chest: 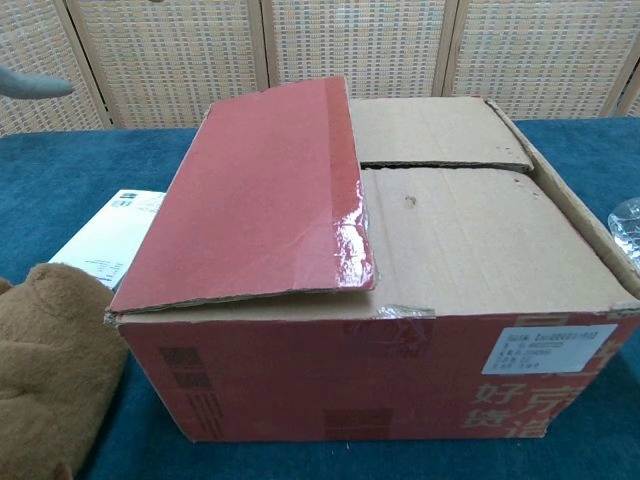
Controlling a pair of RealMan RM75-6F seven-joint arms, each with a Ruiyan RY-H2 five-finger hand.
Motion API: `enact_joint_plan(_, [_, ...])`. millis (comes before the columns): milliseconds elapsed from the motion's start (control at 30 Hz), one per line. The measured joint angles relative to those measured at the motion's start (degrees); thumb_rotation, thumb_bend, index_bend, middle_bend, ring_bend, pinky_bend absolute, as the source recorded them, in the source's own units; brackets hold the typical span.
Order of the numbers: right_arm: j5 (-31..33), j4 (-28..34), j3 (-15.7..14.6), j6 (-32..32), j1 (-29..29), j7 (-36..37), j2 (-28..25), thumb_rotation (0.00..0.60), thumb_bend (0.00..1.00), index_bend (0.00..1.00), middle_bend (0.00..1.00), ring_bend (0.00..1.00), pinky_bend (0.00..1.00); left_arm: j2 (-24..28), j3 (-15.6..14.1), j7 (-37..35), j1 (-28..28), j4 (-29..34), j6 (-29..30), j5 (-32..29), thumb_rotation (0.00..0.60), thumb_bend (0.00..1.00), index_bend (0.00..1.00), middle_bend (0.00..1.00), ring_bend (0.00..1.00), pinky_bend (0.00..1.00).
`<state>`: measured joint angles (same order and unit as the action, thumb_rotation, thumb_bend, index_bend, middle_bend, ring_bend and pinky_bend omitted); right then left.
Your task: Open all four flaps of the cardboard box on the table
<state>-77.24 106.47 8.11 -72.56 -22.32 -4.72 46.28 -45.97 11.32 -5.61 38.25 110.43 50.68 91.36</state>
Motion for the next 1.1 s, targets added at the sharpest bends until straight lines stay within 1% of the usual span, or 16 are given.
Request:
enact_joint_plan(167, [0.0, -0.1, -0.2, -1.0, 1.0, -0.9, 0.6, 0.6, 0.12, 0.13, 0.07, 0.0, 0.04, -0.8, 0.5, -5.5, 5.9, -1.9, -4.8, 4.2, 0.557, 0.5, 0.07, 0.0, 0.0, 0.0])
enact_joint_plan(233, [0.0, -0.1, -0.3, -1.4, 1.4, -1.3, 0.8, 0.6, 0.13, 0.13, 0.07, 0.0, 0.04, -1.2, 0.5, -6.9, 7.7, -2.4, -6.3, 4.9, 0.558, 0.53, 0.07, 0.0, 0.0, 0.0])
enact_joint_plan(400, [0.3, -0.3, -0.6, -2.3, 2.7, -2.2, 2.1, 0.6, 0.13, 0.13, 0.07, 0.0, 0.04, -4.2, 0.9, -10.2, 14.3, -4.2, -11.9, 5.9, 0.557, 0.6, 0.07, 0.0, 0.0, 0.0])
enact_joint_plan(500, [0.6, -0.6, -0.6, -2.6, 3.0, -2.5, 2.7, 0.6, 0.13, 0.13, 0.07, 0.0, 0.04, -6.4, 0.9, -11.6, 17.7, -5.4, -14.4, 6.2, 0.555, 0.61, 0.07, 0.0, 0.0, 0.0])
enact_joint_plan(667, [1.1, -0.9, -0.5, -2.8, 3.5, -2.2, 3.5, 0.6, 0.13, 0.13, 0.07, 0.0, 0.04, -9.3, 0.9, -12.0, 20.8, -6.9, -16.1, 6.1, 0.557, 0.64, 0.09, 0.01, 0.0, 0.0])
enact_joint_plan(733, [1.4, -0.9, -0.5, -3.0, 3.8, -1.5, 3.9, 0.6, 0.13, 0.13, 0.07, 0.0, 0.04, -10.4, 0.9, -11.8, 22.0, -7.3, -16.8, 6.0, 0.558, 0.66, 0.1, 0.02, 0.0, 0.0])
enact_joint_plan(900, [1.6, -1.4, -0.1, -3.5, 4.4, -0.3, 4.8, 0.6, 0.13, 0.13, 0.07, 0.0, 0.04, -13.6, 1.0, -10.0, 25.4, -9.1, -19.1, 4.5, 0.557, 0.83, 0.13, 0.07, 0.0, 0.0])
enact_joint_plan(967, [1.5, -1.6, 0.0, -3.6, 4.6, -0.1, 4.8, 0.6, 0.13, 0.13, 0.07, 0.0, 0.04, -14.4, 1.0, -9.7, 26.2, -9.4, -19.6, 3.9, 0.557, 0.85, 0.15, 0.1, 0.0, 0.0])
enact_joint_plan(1100, [1.6, -2.0, 0.1, -3.5, 5.0, 0.7, 4.9, 0.6, 0.13, 0.13, 0.07, 0.0, 0.04, -16.6, 1.2, -9.6, 27.9, -10.1, -20.4, 2.4, 0.557, 0.85, 0.18, 0.14, 0.0, 0.0])
